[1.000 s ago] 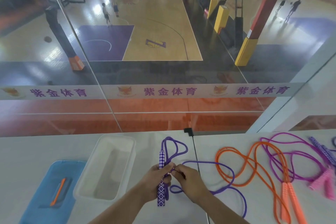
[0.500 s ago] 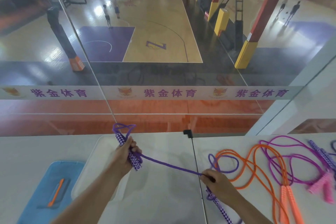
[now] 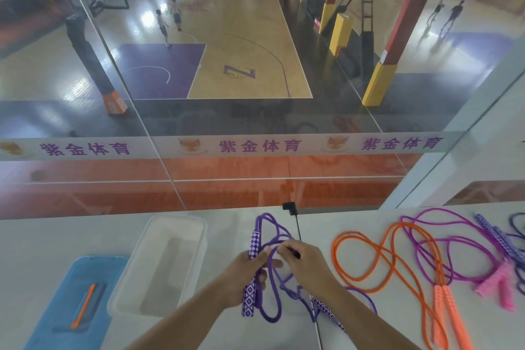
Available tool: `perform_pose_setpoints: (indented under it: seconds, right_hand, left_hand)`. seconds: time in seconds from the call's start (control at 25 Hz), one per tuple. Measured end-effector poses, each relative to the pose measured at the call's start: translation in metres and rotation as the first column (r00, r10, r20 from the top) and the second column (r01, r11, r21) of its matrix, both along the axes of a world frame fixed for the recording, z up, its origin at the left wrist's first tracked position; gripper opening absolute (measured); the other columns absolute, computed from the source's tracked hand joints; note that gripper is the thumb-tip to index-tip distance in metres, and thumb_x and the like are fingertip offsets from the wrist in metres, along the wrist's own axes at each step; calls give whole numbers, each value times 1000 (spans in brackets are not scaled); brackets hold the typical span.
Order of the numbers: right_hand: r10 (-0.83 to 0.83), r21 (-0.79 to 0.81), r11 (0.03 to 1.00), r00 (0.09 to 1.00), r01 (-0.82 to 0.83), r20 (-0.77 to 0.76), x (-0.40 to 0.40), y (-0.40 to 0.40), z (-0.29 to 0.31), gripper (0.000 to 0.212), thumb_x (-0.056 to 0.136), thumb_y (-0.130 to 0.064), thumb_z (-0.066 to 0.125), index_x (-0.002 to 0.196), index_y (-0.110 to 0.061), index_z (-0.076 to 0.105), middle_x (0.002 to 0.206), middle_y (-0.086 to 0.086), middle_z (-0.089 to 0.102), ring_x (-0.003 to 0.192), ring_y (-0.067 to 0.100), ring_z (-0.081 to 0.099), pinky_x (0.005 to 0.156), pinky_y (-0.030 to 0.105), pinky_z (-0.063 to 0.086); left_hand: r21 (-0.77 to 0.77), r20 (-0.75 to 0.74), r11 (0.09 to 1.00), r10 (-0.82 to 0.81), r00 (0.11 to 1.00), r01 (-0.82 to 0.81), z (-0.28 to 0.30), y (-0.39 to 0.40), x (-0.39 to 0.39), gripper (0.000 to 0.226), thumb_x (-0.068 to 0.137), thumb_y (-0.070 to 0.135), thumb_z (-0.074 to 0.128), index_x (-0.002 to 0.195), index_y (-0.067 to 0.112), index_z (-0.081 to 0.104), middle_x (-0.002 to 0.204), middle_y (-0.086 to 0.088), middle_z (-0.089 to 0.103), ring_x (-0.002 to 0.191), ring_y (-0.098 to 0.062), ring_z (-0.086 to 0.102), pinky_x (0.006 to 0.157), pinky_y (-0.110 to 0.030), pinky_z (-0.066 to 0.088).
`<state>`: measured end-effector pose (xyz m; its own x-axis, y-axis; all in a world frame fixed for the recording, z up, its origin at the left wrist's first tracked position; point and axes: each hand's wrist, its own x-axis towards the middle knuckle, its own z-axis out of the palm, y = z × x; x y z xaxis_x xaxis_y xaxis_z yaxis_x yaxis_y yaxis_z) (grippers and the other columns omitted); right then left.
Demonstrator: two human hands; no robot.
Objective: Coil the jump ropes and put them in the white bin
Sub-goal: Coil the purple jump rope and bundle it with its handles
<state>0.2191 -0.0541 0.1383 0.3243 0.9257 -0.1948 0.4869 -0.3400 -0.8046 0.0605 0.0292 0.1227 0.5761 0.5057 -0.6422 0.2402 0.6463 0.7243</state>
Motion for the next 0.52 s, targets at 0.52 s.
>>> perform_pose_setpoints:
  seconds: [0.52]
  right_hand:
    - [-133, -56, 989, 988, 138, 75, 26, 8, -8, 23, 98, -37, 59, 79, -24, 60, 66, -10, 56, 60, 4, 52, 54, 12, 41]
  left_hand:
    - [-188, 172, 978, -60, 983, 93, 1, -3, -18, 7, 94, 5, 66, 88, 2, 63, 74, -14, 56, 69, -26, 58, 78, -38, 53]
